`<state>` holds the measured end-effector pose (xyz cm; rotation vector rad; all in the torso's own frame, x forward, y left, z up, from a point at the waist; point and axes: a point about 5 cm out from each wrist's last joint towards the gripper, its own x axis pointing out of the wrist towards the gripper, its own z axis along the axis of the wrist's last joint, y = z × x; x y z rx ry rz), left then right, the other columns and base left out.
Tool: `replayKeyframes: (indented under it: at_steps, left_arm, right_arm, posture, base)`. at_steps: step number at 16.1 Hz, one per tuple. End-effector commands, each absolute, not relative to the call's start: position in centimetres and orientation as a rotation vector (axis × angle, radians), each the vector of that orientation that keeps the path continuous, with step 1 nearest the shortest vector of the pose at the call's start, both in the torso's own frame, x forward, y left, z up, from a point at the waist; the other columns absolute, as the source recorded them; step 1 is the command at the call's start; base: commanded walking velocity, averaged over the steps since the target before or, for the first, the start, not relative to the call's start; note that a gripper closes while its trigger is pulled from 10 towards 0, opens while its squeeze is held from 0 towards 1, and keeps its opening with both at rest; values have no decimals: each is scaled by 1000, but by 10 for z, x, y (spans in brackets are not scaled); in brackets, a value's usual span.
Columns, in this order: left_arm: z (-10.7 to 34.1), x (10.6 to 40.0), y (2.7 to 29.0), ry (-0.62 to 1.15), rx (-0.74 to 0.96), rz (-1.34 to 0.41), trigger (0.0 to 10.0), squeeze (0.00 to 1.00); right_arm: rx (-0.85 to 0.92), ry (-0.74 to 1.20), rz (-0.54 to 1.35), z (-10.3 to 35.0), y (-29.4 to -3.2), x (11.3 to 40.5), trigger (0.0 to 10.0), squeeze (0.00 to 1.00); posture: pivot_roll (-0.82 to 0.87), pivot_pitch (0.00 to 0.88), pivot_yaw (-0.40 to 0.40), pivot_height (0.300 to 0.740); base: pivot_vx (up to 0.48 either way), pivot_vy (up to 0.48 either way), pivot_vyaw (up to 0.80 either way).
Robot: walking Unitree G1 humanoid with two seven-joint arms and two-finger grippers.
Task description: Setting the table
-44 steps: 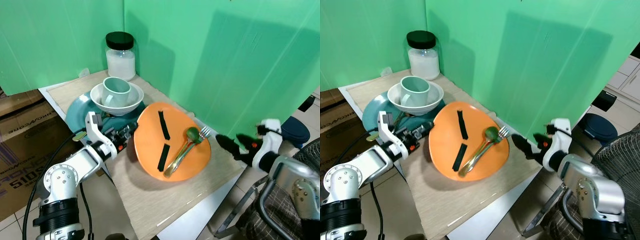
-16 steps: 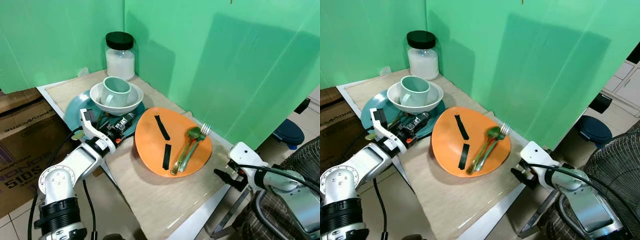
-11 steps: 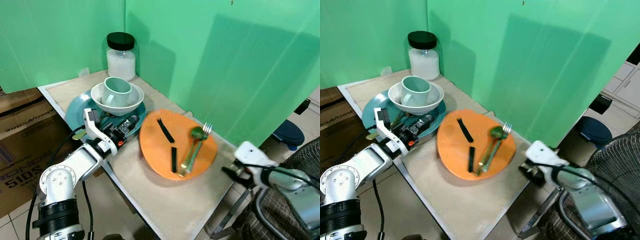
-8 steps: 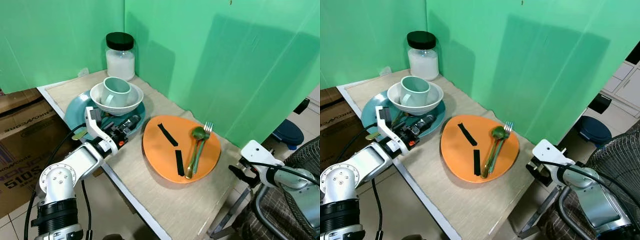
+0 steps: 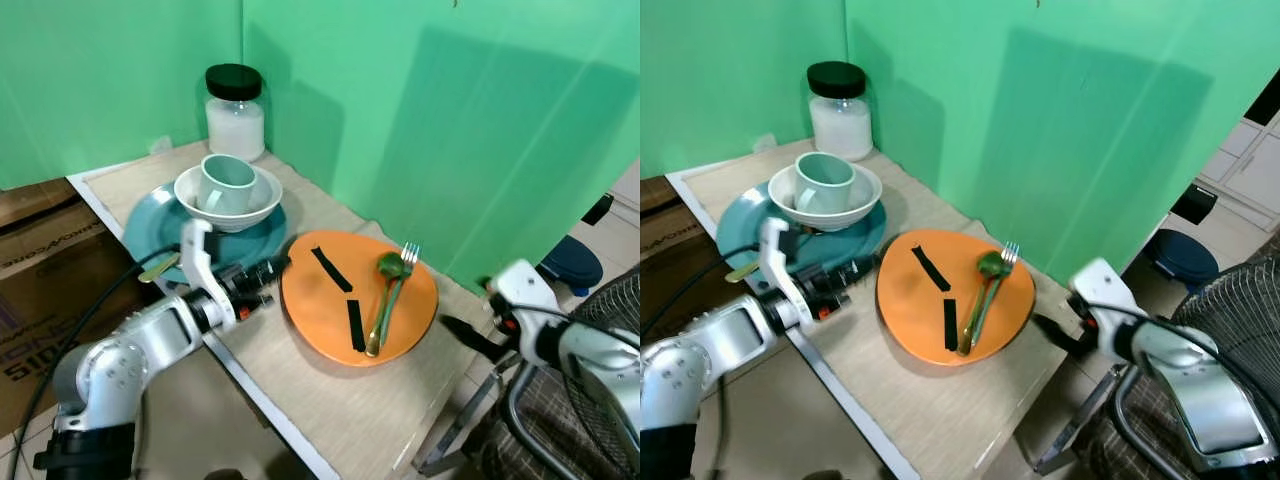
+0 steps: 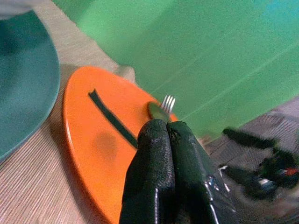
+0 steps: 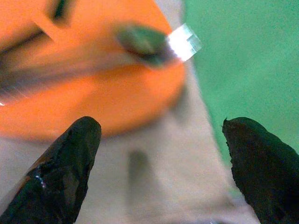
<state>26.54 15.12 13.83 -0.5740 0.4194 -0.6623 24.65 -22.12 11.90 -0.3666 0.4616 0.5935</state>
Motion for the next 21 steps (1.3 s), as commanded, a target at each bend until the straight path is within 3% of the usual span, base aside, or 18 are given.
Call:
replayKeyframes:
  at_steps: [1, 4, 7, 13, 16, 21]
  left_arm:
    - [140, 264, 149, 402, -444, -669, 10000, 0]
    - [145, 265, 149, 339, -198, -666, 10000, 0]
    - [162, 261, 152, 246, -52, -707, 10000, 0]
    - [165, 235, 172, 288, 246, -801, 10000, 0]
    - [168, 226, 178, 269, 325, -787, 10000, 0]
    - [169, 212, 183, 274, 404, -803, 10000, 0]
  right_arm:
    - [-272, 443, 576, 128, -212, 251, 10000, 0]
    - [-180, 508, 588, 128, -164, 256, 10000, 0]
    - [-225, 595, 527, 125, -140, 259, 10000, 0]
    - [-181, 761, 292, 125, -125, 262, 10000, 0]
    - [-55, 801, 266, 120, -117, 258, 10000, 0]
    - [-55, 813, 218, 112, -106, 267, 10000, 0]
  posture:
    - [69, 0, -117, 740]
    - [73, 0, -121, 740]
    - [78, 0, -120, 740]
    - [98, 0, -126, 740]
    - [107, 0, -133, 740]
    - [150, 0, -148, 740]
  base:
    - [0, 0, 0]
    - [0, 0, 0]
    - [0, 0, 0]
    - [0, 0, 0]
    - [0, 0, 0]
    - [0, 0, 0]
